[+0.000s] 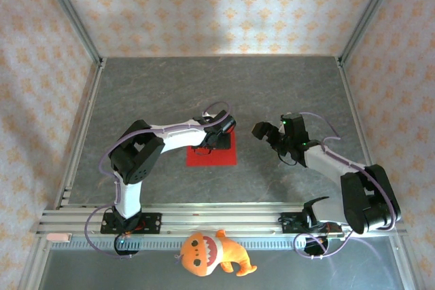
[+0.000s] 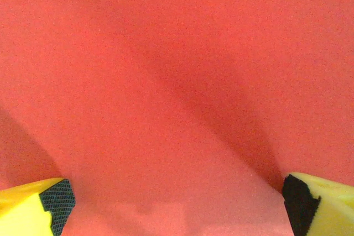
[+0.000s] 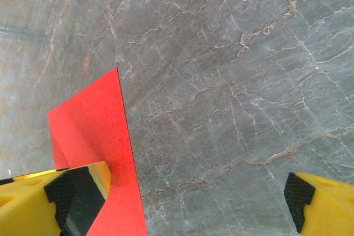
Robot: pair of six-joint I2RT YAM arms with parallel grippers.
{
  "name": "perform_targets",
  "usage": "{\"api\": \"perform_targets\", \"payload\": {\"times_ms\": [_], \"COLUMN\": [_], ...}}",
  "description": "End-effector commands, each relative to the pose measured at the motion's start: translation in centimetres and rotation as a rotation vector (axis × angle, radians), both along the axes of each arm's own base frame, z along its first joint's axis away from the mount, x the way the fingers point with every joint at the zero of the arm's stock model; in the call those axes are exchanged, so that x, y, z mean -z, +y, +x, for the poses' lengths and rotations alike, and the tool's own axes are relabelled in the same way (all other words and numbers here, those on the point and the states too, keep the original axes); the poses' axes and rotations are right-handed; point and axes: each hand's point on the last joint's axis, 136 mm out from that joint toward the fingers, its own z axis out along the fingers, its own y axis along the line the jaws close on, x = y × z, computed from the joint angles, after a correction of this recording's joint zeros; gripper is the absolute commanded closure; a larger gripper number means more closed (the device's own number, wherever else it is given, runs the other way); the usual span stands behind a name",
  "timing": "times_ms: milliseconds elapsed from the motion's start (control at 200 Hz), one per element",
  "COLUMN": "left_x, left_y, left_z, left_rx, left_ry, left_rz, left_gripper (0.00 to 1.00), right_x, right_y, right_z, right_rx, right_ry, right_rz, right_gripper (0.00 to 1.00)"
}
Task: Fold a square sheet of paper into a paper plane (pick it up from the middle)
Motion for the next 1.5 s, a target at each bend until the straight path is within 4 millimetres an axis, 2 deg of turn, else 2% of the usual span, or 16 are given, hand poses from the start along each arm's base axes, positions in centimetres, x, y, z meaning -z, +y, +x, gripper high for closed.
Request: {"api": "perform_targets", "payload": {"times_ms": [0, 480, 686, 736, 866, 946, 966, 1026, 1076, 1186, 1271, 1291, 1496], "left_x": [3.5, 3.6, 3.0, 2.8, 1.3, 0.6, -0.7, -1.6, -2.1, -3.2, -4.2, -4.5, -8.4], "left_y": [1.1, 1.0, 0.7, 0.7, -0.1, -0.7, -0.8, -1.2, -1.9, -3.6, -5.6, -6.1, -9.7], "left_z": [-2.2, -2.5, -2.2, -2.1, -1.4, -0.9, -0.5, -0.1, 0.1, 0.4, 0.4, 0.5, 0.3], "left_rx": [0.002, 0.012, 0.016, 0.016, 0.033, 0.035, 0.028, 0.025, 0.029, 0.040, 0.061, 0.067, 0.112], "left_ry": [0.106, 0.102, 0.084, 0.077, 0.030, -0.003, -0.035, -0.072, -0.094, -0.135, -0.151, -0.156, -0.196], "left_rz": [0.035, 0.030, 0.033, 0.034, 0.001, -0.023, -0.045, -0.080, -0.127, -0.253, -0.382, -0.406, -0.690], "left_gripper": [0.04, 0.09, 0.10, 0.13, 0.25, 0.26, 0.26, 0.38, 0.46, 0.52, 0.60, 0.60, 0.63], "right_x": [-0.6, -0.6, -0.8, -0.8, -0.9, -1.0, -1.0, -1.0, -1.1, -1.2, -1.3, -2.1, -4.2], "right_y": [-0.2, -0.4, -0.5, -0.5, -0.8, -1.3, -1.5, -2.2, -2.6, -4.2, -4.6, -4.6, -5.0], "right_z": [0.6, 0.5, 0.5, 0.5, 0.6, 0.8, 0.9, 1.0, 1.1, 1.1, 1.1, 1.1, 0.9], "right_rx": [0.007, 0.026, 0.030, 0.032, 0.044, 0.080, 0.093, 0.140, 0.173, 0.262, 0.253, 0.246, 0.240], "right_ry": [-0.015, -0.018, -0.022, -0.022, -0.026, -0.030, -0.029, -0.024, -0.026, -0.038, -0.063, -0.090, -0.192], "right_rz": [-0.025, -0.025, -0.027, -0.026, -0.032, -0.048, -0.053, -0.062, -0.064, -0.097, -0.130, -0.124, -0.083], "right_gripper": [0.00, 0.00, 0.00, 0.00, 0.00, 0.00, 0.00, 0.00, 0.00, 0.00, 0.01, 0.02, 0.04]}}
